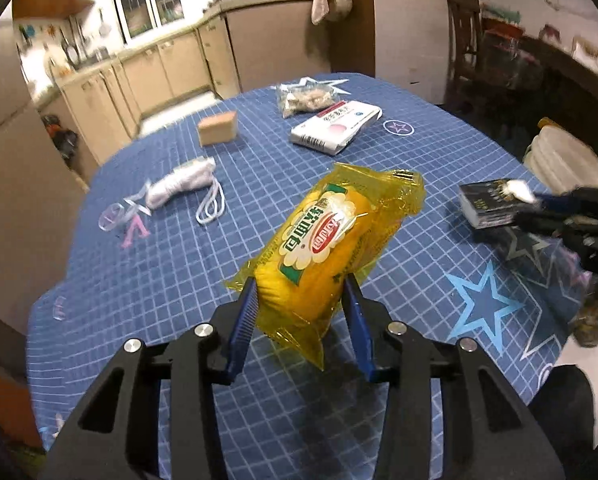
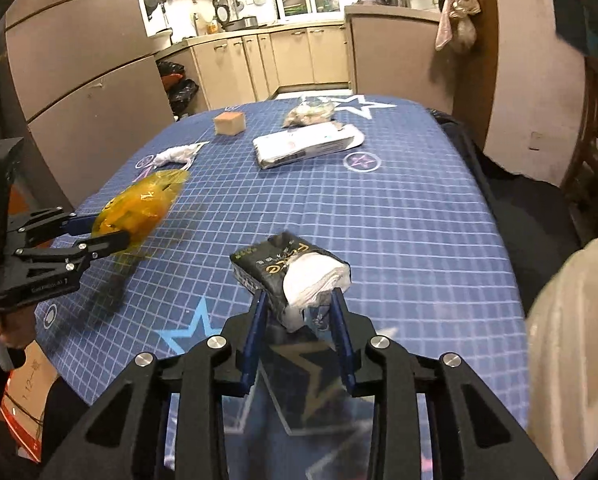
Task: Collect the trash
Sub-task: 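Carry the snack bag and tissue pack over the white bucket with both tools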
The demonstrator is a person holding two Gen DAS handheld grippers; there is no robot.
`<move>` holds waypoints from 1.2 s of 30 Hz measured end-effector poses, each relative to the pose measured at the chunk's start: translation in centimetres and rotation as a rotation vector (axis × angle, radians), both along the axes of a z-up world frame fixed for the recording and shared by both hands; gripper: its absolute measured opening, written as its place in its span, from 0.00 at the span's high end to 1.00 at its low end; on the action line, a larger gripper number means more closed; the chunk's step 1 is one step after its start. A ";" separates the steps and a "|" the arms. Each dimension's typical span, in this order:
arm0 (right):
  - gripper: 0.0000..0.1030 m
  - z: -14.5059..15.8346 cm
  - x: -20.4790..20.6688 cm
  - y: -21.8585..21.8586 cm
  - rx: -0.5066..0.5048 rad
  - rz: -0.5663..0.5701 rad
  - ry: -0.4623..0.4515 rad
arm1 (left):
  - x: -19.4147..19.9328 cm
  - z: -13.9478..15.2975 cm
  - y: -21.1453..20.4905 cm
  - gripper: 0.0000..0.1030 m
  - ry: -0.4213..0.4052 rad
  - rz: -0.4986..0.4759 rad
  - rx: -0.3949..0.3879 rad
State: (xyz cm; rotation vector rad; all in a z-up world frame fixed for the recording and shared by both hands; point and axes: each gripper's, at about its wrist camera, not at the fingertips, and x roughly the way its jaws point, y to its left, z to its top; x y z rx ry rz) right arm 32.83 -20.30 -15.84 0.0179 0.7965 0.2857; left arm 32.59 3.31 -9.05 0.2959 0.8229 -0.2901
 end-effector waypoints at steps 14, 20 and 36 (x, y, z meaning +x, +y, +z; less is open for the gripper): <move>0.74 2.8 -3.8 -3.7 0.033 -0.044 -0.046 | -1.0 2.8 -6.2 0.61 -0.084 0.023 0.031; 0.78 2.7 -4.8 -4.8 0.056 -0.051 -0.048 | -1.2 3.2 -8.2 0.61 -0.096 0.005 0.035; 0.80 3.3 -6.0 -5.7 0.076 -0.086 -0.097 | -2.4 3.0 -9.4 0.61 -0.087 -0.024 0.043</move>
